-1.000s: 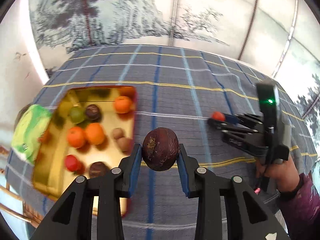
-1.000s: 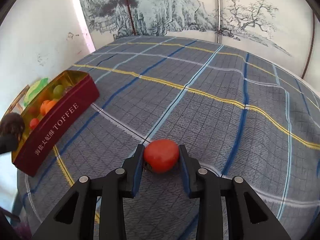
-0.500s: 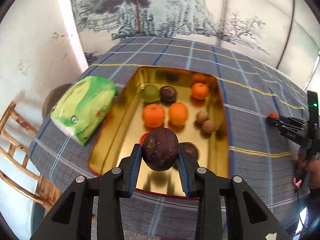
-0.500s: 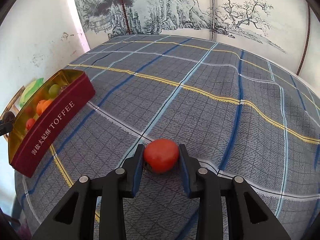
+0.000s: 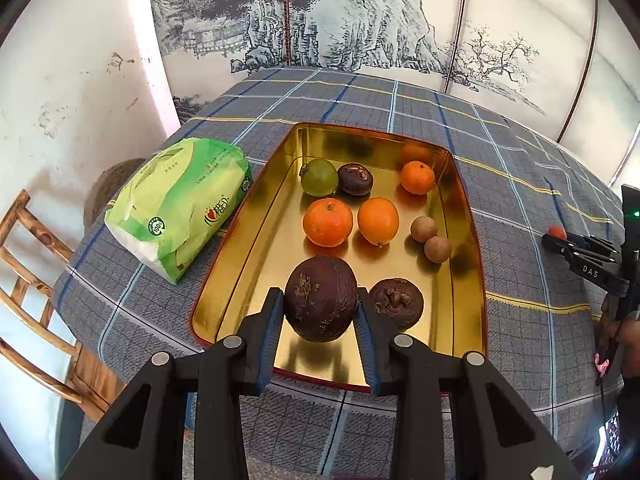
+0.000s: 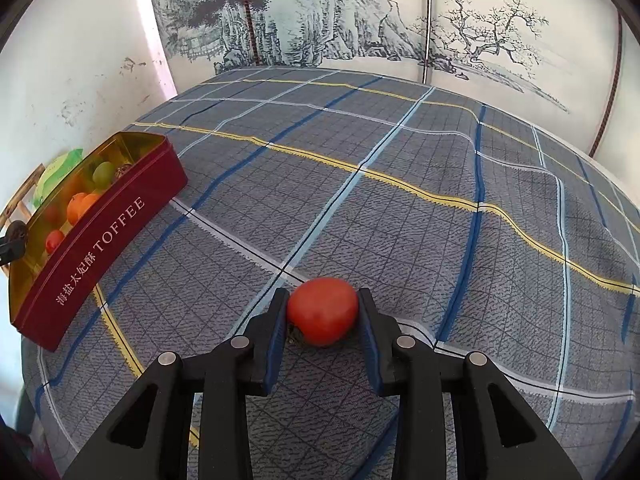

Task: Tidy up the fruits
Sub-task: 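Lower the mangosteen into the tin and open the left gripper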

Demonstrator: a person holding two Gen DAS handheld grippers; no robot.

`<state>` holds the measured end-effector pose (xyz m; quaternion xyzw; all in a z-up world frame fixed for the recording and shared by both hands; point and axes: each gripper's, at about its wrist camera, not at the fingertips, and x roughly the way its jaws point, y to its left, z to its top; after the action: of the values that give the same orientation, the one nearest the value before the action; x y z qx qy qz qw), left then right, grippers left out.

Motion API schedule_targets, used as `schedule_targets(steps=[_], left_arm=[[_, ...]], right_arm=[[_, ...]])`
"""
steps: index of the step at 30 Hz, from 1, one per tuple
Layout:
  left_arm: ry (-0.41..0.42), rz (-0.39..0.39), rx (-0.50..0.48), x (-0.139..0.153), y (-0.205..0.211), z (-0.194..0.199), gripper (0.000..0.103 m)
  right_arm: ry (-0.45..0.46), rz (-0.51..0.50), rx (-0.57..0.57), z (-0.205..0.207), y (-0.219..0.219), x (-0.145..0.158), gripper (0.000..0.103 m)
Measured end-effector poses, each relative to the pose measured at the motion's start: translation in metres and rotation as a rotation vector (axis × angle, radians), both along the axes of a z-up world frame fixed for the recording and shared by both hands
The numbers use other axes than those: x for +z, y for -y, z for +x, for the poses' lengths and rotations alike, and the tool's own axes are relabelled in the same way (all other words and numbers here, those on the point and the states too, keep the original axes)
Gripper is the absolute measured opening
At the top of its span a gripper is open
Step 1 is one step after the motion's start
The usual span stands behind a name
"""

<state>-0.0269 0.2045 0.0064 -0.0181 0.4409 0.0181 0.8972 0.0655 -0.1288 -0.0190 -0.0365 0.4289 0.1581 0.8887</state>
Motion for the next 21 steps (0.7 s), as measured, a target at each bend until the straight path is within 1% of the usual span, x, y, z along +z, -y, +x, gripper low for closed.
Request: schedule_targets(steps=[5, 8, 21], left_arm=[[0.003, -0.008, -0.018, 0.002, 0.004, 0.001, 0.031], [0.004, 0.001, -0.022, 0.002, 0.006, 0.001, 0.031], [-0.026, -0.007, -0.045, -0.007, 0.012, 0.007, 0.031]], right_arm=[[0.000, 0.001, 0.000, 0.000, 0.000, 0.000, 0.035], [0.000, 0.000, 0.000, 0.001, 0.000, 0.000, 0.035], [0.000, 0.000, -0.001, 0.001, 0.000, 0.000, 0.035]])
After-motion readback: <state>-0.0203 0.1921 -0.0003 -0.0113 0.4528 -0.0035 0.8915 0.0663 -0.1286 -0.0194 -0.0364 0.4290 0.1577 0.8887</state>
